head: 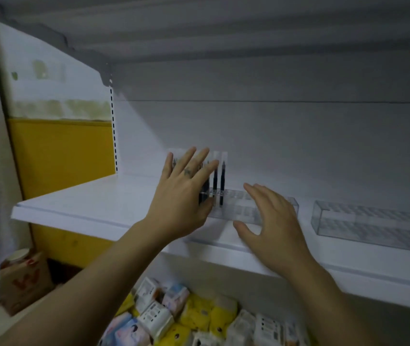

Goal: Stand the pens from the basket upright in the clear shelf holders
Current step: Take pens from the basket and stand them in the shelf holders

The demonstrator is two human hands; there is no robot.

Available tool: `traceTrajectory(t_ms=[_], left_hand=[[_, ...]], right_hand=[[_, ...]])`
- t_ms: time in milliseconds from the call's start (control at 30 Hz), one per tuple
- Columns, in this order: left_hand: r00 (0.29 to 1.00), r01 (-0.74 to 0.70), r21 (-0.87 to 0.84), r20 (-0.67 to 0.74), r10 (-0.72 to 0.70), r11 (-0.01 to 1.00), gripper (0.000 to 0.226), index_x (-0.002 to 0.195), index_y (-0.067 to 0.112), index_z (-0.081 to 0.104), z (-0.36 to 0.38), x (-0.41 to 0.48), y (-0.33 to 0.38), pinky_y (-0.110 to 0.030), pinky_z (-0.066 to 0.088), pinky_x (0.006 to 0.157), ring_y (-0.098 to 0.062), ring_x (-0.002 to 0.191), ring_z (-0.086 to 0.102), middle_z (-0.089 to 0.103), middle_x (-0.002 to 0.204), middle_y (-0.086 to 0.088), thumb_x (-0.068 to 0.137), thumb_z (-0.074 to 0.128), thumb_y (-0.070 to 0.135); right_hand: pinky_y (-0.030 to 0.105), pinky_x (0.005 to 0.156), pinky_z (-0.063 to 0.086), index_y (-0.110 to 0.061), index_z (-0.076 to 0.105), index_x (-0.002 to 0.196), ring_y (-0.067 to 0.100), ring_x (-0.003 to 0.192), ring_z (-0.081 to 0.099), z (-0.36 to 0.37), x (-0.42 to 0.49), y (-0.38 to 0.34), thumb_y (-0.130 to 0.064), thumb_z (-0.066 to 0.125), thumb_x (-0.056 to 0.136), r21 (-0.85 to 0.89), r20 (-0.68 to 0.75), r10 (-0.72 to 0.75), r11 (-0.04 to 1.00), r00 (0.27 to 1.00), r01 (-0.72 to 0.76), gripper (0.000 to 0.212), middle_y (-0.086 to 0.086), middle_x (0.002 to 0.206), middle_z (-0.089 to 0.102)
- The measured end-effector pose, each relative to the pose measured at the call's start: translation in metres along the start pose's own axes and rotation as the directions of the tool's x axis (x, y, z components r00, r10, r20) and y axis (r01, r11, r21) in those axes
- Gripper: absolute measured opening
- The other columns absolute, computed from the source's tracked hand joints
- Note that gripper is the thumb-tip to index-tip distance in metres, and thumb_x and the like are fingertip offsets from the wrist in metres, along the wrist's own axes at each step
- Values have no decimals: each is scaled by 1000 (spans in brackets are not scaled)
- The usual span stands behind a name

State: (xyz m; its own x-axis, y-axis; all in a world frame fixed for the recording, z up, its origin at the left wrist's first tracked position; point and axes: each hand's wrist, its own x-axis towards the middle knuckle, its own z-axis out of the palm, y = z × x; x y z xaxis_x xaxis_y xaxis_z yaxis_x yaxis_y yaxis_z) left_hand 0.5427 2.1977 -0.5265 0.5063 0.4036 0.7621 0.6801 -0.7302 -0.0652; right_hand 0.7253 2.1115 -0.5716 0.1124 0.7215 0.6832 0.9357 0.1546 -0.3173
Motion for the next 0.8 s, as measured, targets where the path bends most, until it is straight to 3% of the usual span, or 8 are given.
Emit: traceTrajectory(t_ms=[167,300,467,600,667,800], left_hand=[[999,-42,-112,24,45,993,64,146,25,39,5,-40,25,-46,3,121,-18,147,18,35,154,2,88,61,43],[999,-21,-221,27,28,975,58,139,19,50,13,-74,43,-48,15,119,-23,142,30,45,147,-3,86,65,39],[1000,-21,-331,12,26,943,52,130,14,58,25,-118,69,-47,36,108,-26,131,45,55,136,-4,84,62,39],[1000,4,-408,18,4,913,43,125,16,61,46,-157,91,-42,45,93,-26,114,55,60,126,0,86,63,35],[998,24,-444,65,5,896,42,123,16,62,62,-178,103,-43,47,89,-27,110,57,61,124,-1,85,64,33],[963,115,-472,269,19,874,45,122,16,62,102,-222,127,-44,46,91,-29,113,57,63,122,-2,82,63,35]], right_hand=[[38,121,13,-32,29,149,13,144,23,-12,-25,-11,-45,61,88,-48,-21,-33,998,999,32,70,-6,154,32],[40,118,20,-27,36,147,15,141,28,-17,-56,-14,-40,66,87,-55,-26,-3,998,1000,2,68,-3,152,37],[33,108,28,-19,51,138,18,128,42,-13,-111,-11,-30,71,82,-124,-78,-17,992,997,7,61,2,138,52],[37,99,41,-14,59,130,22,115,52,0,-160,-3,-30,69,80,-132,-132,-1,991,991,-17,54,5,125,59],[37,97,41,-15,57,131,23,114,52,11,-186,7,-33,69,81,-142,-49,74,987,996,-80,55,4,125,58],[25,106,23,-21,46,140,19,128,41,37,-238,38,-38,68,86,-163,208,261,960,943,-230,61,-1,138,49]])
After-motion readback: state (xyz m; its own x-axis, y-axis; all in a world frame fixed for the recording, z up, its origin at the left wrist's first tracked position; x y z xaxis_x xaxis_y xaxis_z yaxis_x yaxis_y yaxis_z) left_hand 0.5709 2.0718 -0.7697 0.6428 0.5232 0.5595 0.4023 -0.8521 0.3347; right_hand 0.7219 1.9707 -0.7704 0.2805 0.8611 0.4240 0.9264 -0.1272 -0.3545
